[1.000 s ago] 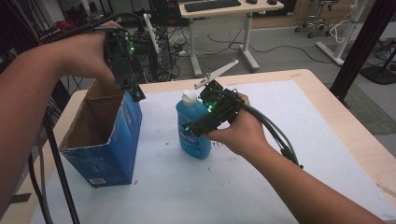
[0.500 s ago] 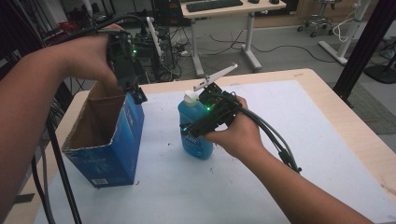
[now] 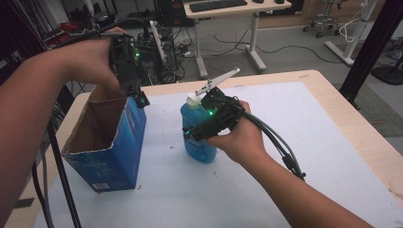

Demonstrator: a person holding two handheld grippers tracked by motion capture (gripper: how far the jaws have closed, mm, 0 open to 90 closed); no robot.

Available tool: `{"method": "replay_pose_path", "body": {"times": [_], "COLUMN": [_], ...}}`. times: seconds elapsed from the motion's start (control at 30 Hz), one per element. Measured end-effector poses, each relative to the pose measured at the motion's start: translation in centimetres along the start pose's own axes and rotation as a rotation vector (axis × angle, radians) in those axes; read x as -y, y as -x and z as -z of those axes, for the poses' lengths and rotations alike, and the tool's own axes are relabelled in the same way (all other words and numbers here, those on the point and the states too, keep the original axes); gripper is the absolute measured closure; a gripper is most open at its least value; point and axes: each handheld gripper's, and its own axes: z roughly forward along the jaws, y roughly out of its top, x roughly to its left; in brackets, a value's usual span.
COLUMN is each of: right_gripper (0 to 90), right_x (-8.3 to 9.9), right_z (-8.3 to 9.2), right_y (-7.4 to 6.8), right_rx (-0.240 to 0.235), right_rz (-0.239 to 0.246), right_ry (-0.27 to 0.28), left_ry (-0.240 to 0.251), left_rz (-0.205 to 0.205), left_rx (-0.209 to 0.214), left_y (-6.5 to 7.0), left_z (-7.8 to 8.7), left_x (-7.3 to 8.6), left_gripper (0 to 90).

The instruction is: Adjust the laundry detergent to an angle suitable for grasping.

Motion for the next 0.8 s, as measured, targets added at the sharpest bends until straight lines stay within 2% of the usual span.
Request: {"method": "replay_pose_path", "body": {"times": [0.23,0.67,0.8], "right_gripper": [15.9,23.7,25.6], "right_x": [0.0,0.06,0.08], "right_z": [-0.04,0.25,0.1], "right_y": [0.1,-0.2,-0.36], "right_rx": [0.002,0.023,0.024], "right_rz": [-0.008,0.038,0.034], "right_ry": [0.006,0.0,-0.003], "left_ry": [0.0,0.004,-0.001], "left_rz": [0.001,0.007,0.007], "left_rx": [0.002,0.002,0.005], "left_y": [-0.02,-0.04,-0.03], "left_z": [-0.02,-0.34,-0.47], "left_x": [0.03,-0.07,-0.08], "left_gripper": [1.7,1.7,1.7]}}
